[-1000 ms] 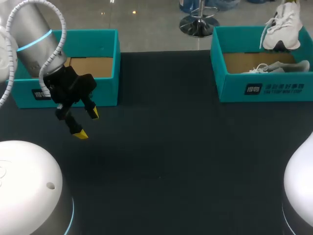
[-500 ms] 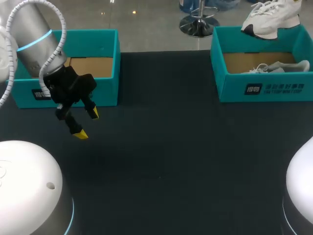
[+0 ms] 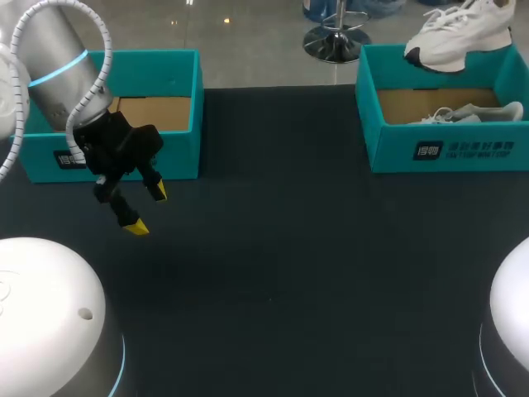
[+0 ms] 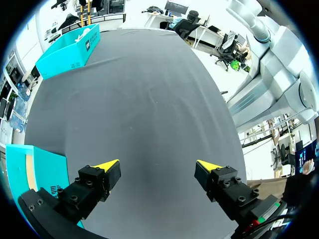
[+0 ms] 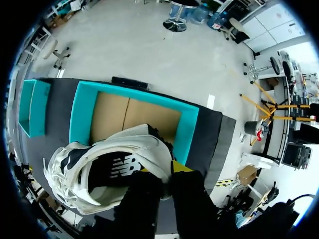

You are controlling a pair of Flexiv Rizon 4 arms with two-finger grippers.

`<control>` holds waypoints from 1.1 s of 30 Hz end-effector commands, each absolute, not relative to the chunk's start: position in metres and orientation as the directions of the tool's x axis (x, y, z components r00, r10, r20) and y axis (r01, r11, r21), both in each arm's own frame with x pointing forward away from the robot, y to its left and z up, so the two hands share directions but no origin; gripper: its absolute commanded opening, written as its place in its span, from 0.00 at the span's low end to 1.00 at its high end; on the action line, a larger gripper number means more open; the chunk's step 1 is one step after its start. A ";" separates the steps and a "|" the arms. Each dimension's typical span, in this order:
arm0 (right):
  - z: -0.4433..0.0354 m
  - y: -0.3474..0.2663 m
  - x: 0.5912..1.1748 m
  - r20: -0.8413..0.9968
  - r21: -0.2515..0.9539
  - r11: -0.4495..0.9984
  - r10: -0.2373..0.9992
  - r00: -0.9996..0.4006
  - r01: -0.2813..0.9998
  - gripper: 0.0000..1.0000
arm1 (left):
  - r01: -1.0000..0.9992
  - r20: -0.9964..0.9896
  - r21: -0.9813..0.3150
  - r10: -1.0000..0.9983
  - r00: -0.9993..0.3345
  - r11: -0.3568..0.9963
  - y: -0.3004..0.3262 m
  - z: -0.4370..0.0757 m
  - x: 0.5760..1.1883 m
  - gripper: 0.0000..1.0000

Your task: Take the shoe out of the shoebox, open the shoe tongue, remove and reinsert the insole, then place the shoe into the shoebox

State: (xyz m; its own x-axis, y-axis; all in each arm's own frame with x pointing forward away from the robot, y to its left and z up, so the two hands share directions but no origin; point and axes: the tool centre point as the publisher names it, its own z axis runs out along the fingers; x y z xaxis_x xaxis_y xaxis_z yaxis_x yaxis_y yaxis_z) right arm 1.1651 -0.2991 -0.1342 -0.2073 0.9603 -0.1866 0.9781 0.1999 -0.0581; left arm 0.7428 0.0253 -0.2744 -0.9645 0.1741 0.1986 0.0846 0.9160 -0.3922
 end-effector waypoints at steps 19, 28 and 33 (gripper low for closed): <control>-0.174 -0.304 1.146 -0.225 0.134 -0.175 0.953 0.202 0.975 0.00 | 0.085 0.199 -0.391 0.174 -0.964 0.917 0.026 -0.275 0.743 1.00; -0.177 -0.313 1.157 -0.261 0.135 -0.252 0.924 0.280 0.958 0.00 | 0.085 0.199 -0.391 0.174 -0.964 0.917 0.026 -0.275 0.743 1.00; -0.188 -0.313 1.165 -0.273 0.119 -0.278 0.914 0.300 0.953 0.00 | 0.085 0.199 -0.391 0.174 -0.964 0.917 0.026 -0.275 0.743 1.00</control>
